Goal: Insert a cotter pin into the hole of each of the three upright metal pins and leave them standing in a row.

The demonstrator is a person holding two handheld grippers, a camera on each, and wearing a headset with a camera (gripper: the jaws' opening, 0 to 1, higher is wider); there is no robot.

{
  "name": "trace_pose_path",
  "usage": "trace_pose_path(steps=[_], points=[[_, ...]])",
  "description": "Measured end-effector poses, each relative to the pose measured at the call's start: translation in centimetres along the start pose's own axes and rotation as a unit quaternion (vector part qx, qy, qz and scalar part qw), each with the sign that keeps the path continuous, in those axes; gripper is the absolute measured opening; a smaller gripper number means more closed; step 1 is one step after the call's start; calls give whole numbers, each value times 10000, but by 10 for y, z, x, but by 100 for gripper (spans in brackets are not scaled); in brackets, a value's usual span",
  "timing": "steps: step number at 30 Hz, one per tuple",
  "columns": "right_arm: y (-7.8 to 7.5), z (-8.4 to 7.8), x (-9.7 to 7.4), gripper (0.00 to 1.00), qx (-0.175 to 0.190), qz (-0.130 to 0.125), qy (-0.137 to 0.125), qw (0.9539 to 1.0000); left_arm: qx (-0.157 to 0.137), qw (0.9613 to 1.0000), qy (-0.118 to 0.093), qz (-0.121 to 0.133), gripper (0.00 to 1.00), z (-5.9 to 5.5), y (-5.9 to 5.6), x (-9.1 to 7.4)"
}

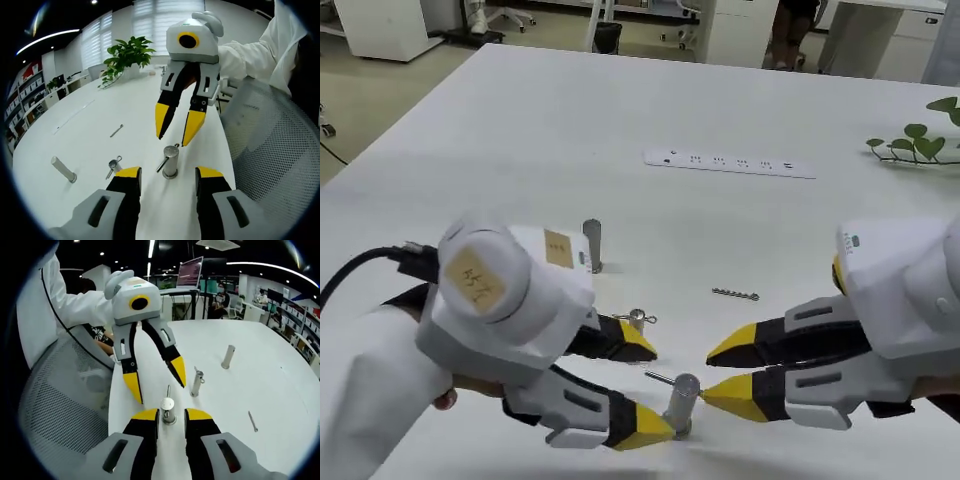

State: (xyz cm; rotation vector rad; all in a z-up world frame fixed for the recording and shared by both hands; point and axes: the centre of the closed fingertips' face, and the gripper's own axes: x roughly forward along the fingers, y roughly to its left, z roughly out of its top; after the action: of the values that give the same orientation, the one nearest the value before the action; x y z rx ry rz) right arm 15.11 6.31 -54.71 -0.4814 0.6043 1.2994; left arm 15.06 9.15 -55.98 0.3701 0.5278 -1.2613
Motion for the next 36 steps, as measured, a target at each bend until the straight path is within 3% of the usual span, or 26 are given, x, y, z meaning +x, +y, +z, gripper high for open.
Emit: trace_pose_path(steps=[7, 10, 12, 13, 15, 18, 22, 25, 29, 36], points=[[6, 1, 11, 19, 81, -42, 22, 10000, -384, 9987, -279, 189, 61, -8, -2, -18], [5, -4, 18, 26, 114, -68, 172, 9998, -604, 9945, -576, 629, 80, -4, 12, -23], [6, -4, 21, 26, 150, -57, 203, 9997, -627, 9940, -573, 687, 87, -7, 14, -27], [7, -4, 22, 25, 156, -48, 202, 9997, -641, 9921, -610, 887, 87, -8, 20, -30], [6, -4, 25, 24, 179, -58, 220, 9996, -743, 9899, -618, 1033, 87, -14, 26, -34], [2, -6, 30, 23, 92, -212, 305, 9993, -912, 9898, -491, 978, 87, -25, 25, -37], [1, -7, 33, 21, 104, -222, 312, 9992, -993, 9890, -478, 987, 92, -34, 21, -40], [2, -9, 33, 19, 116, -205, 342, 9991, -1097, 9875, -531, 996, 93, -35, 19, -41], [1, -9, 33, 16, 221, -204, 235, 9993, -1201, 9850, -770, 973, 97, -29, 14, -43], [0, -8, 33, 10, 320, -72, 136, 9994, -1268, 9824, -862, 1069, 99, -25, 11, -51]])
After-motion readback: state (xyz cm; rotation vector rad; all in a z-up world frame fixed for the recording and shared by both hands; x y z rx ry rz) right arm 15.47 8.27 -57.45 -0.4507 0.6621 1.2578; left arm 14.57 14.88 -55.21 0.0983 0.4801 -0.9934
